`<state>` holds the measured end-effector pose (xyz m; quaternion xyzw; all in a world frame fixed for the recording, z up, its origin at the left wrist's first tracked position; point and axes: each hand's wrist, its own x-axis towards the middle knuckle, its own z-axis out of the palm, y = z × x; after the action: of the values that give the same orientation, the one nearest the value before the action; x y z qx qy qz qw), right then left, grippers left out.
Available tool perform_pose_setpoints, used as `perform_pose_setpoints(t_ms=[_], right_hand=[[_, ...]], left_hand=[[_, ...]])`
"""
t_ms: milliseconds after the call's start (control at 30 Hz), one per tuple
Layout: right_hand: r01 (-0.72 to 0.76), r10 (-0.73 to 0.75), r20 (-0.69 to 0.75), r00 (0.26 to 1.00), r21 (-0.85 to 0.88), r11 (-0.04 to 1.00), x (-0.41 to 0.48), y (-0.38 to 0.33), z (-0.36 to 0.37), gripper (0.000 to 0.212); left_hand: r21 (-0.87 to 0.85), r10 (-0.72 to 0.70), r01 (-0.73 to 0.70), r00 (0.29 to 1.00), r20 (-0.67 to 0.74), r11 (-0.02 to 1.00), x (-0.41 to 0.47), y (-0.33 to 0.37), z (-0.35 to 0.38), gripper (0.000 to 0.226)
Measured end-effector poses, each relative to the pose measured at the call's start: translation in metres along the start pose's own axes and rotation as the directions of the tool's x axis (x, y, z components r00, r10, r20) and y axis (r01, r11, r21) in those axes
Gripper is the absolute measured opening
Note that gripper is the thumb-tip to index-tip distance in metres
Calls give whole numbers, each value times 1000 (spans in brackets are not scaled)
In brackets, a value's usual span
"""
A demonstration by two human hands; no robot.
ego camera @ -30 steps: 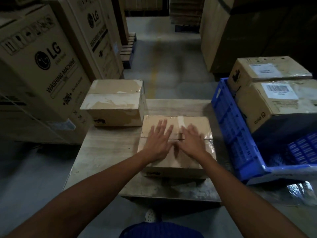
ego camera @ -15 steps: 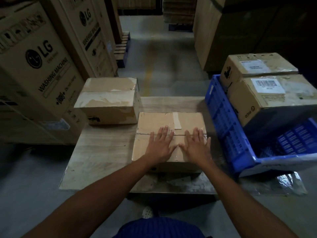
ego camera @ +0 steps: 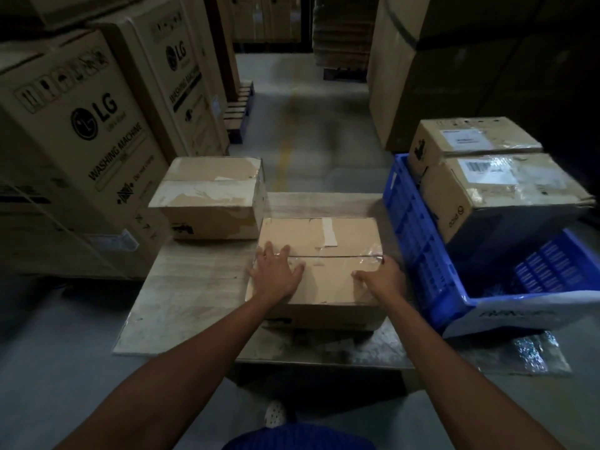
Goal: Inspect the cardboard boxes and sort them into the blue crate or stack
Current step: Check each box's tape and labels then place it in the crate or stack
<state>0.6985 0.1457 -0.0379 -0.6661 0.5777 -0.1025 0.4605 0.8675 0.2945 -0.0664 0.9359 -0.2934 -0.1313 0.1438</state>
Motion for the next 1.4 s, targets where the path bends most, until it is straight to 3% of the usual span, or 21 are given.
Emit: perform_pose_setpoints(t_ms=[100,200,333,400,467,533,600,733,867,900,933,1000,1033,1100,1133,1233,1400], right_hand=[[132,-140,-52,989,-126,983,-22,-25,-14,58],[330,-390,-96,916,-372,868,-49,-65,-29,49],[490,-557,14,830,-496,717,-85,-110,-24,27],[614,-628,134,766,-439,655,-99,-116,-16,23],[689,-672,214,709,-412,596,-102,-112,-12,20],[696,-697,198,689,-448,561,-93,-100,-10,16],[694,-714,158,682,-447,564,-79,-87,-7,15],[744,-743,172,647,-356,566,-69,-74,6,28],[721,-738,71,671,-293,628,-77,-73,16,32],[709,-731,49,680,-299,639,-79,-76,17,31],[700,-728,36,685,-310,644,-79,-77,18,31],[714,-751,44,659,-349,606,-78,-76,19,34],[733,-773,70,631,-380,564,-78,-74,20,39],[772,-805,156,572,-435,464,-75,-72,21,58],[774,-794,204,573,-454,442,-75,-73,20,65],[726,-713,252,654,-473,499,-81,-81,21,59],[716,-692,293,659,-525,459,-80,-83,19,54]], left_hand=[[-156,-49,42,998,-41,987,-1,-5,-3,55],[-366,-69,43,996,-59,930,1,-5,-9,45],[-608,-54,154,982,179,779,4,-6,-19,34],[-706,-60,208,972,228,677,0,-5,-33,37],[-833,-84,240,970,229,498,-6,-3,-55,39],[-927,-61,202,979,192,315,-15,-2,-79,40],[-957,-21,104,995,102,271,-31,-3,-100,40],[-963,-6,14,1000,13,268,-51,-12,-111,23],[-949,16,42,999,50,314,-41,-10,-109,39],[-916,13,19,1000,26,401,-38,-7,-109,41],[-822,22,-54,998,-51,567,-35,-4,-109,42],[-373,157,-273,937,-313,887,-34,3,-110,44],[-134,289,-361,879,-378,923,-36,8,-111,45],[130,499,-483,822,-275,866,-44,17,-109,47],[204,531,-496,824,-196,844,-46,19,-106,50],[229,448,-406,876,-178,885,-43,17,-97,59],[233,401,-352,891,-213,907,-40,15,-95,68]])
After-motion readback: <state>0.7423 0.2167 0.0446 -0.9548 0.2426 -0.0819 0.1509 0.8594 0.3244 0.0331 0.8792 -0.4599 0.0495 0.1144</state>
